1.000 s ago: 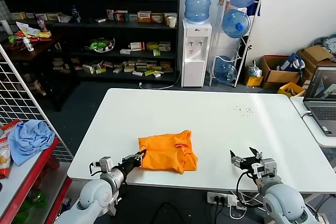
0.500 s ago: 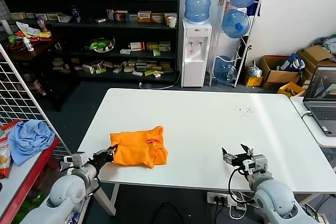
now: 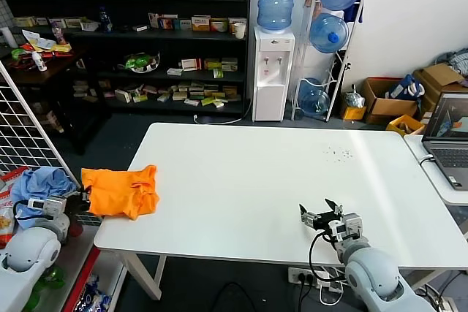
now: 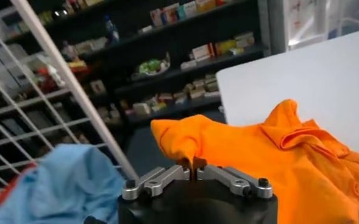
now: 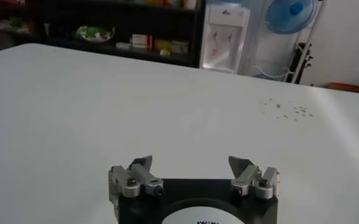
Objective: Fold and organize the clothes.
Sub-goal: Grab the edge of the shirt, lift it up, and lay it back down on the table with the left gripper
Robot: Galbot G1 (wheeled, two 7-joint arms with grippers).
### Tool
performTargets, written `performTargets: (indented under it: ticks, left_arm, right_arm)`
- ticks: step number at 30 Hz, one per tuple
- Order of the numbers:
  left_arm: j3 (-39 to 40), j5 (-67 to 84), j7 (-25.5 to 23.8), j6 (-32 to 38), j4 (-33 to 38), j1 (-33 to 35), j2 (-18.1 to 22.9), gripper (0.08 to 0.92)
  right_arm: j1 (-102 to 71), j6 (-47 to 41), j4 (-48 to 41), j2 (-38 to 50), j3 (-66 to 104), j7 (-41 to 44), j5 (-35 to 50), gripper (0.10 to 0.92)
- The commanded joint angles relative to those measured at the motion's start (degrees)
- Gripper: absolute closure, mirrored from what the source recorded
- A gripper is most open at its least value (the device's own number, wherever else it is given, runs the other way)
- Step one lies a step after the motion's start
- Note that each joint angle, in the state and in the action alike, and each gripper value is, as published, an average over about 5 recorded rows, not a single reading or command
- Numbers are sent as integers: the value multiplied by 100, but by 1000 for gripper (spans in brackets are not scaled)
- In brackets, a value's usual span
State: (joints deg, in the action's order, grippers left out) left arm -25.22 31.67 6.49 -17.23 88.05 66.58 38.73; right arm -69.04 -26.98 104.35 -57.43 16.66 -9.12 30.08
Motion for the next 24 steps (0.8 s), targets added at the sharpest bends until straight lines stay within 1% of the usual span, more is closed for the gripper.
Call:
performTargets:
  ticks: [1,6,8,10,12,16,21,24]
  left_arm:
    - [-394,-1424,27,446,-424,-12,-1108,886]
    - [-272,-1388,52,447,-315,-103,-1329,886]
    - [-196,-1260,87,373,-175,-107,-1311,886]
    - [-82,-1109,138,267,17,-112,-1205,886]
    - [59,-939,196,151,212,-113,-1022,886]
    - [415,-739,297,-14,529,-76,-463,886]
    - [762,-732,393,-118,680,-72,182,886]
    - [933,-684,470,-200,840,-85,491,886]
  right_arm:
    - [94,52,-82,-53,-109,34,-4,203]
    - [99,104,-135,-71,-108,62,-5,203]
    - [94,113,-136,-77,-96,66,-6,203]
    - [83,114,-133,-90,-84,66,-14,203]
    - [58,112,-120,-98,-75,63,-34,203]
    - [-36,95,-53,-70,-25,52,-81,203]
    - [-159,62,27,-3,90,26,-109,203]
    - [-225,51,68,19,142,16,-136,203]
